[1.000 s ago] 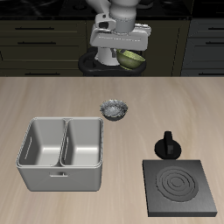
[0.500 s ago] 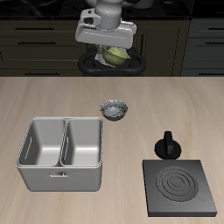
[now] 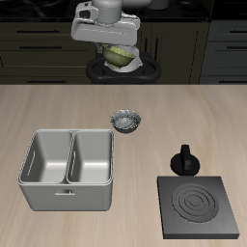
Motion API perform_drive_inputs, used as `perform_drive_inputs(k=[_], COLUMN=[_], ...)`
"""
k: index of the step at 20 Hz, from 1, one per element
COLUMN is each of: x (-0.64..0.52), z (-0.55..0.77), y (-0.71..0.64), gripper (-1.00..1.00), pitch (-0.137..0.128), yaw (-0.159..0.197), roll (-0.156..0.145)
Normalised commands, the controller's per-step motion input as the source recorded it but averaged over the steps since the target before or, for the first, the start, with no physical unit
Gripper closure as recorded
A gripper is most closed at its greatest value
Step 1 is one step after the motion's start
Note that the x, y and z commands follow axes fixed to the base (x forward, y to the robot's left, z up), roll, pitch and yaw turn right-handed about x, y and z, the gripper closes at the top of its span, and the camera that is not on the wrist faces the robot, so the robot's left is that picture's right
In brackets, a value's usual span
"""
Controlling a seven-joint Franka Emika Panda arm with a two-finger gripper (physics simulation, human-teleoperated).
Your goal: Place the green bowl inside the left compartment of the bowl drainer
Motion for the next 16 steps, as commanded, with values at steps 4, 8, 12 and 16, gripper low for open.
perform_drive_inputs(k=[4, 8, 12, 16], x=[0.32, 0.3, 0.39, 0.27], z=[0.12, -0.02, 0.08, 0.01], y=[-0.07, -0.03, -0.17, -0.16], gripper=[1.0, 1.0, 1.0, 1.0], pitch=[0.001, 0.038, 0.001, 0.021], yaw=[0.012, 0.013, 0.011, 0.008], roll=[-0.01, 0.034, -0.012, -0.023])
